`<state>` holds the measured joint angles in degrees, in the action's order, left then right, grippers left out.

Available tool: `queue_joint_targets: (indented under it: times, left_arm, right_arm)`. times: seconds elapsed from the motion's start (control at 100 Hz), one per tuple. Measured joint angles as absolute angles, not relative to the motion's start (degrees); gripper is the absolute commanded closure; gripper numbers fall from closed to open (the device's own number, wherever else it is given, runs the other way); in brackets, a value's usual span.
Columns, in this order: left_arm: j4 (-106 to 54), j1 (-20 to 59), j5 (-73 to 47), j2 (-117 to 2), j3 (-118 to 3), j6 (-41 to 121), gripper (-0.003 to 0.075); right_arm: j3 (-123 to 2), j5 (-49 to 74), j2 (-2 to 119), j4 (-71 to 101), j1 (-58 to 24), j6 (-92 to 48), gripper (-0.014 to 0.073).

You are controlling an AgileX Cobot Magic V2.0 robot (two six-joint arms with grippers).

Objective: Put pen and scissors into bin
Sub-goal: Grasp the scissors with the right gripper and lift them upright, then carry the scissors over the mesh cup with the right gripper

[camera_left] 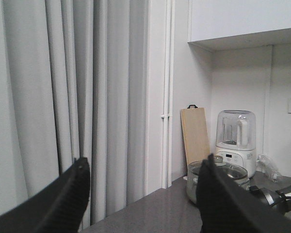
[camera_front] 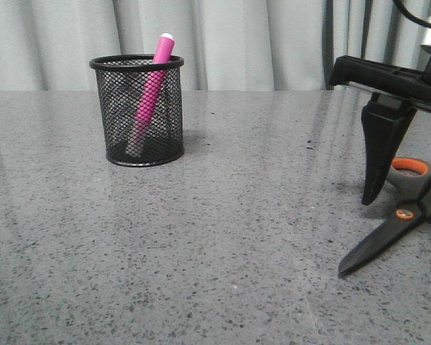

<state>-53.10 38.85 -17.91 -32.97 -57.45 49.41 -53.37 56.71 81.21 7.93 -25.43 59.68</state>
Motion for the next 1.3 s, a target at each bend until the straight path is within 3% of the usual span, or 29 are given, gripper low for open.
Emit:
queue_joint_targets:
  times: [0.2, 0.35, 0.65, 0.9, 1.11, 1.3]
  left_arm:
    - [-53.10, 38.85, -18.12, -32.97, -57.45, 49.41, 0.0292]
    - [-53.10, 38.85, -18.24, -32.97, -57.45, 49.41, 0.0292]
    - [-53.10, 38.85, -18.24, -32.97, -57.45, 49.41, 0.0292]
    - [-53.20, 38.85, -19.23, -32.97, -57.45, 49.41, 0.0292]
    - [-55.16, 38.85, -21.05, -32.97, -57.45, 49.41, 0.0292]
    - [-54.36, 38.85, -21.05, -32.84, -57.45, 49.41, 0.0292]
  right_arm:
    - [-54.54, 59.92, 83.46, 6.89, -25.43, 59.16, 0.0438]
    - [-54.77, 60.01, 84.27, 6.25, -25.43, 56.56, 0.0669]
    - [-55.84, 59.00, 85.02, 3.36, -25.43, 53.98, 0.0669]
    - [-64.58, 52.00, 85.84, -18.04, -28.68, 49.26, 0.0669]
    - [-74.68, 34.57, 82.23, -27.01, -33.76, 48.44, 0.0668]
    - [-75.85, 9.91, 84.35, -30.31, -34.53, 48.22, 0.0669]
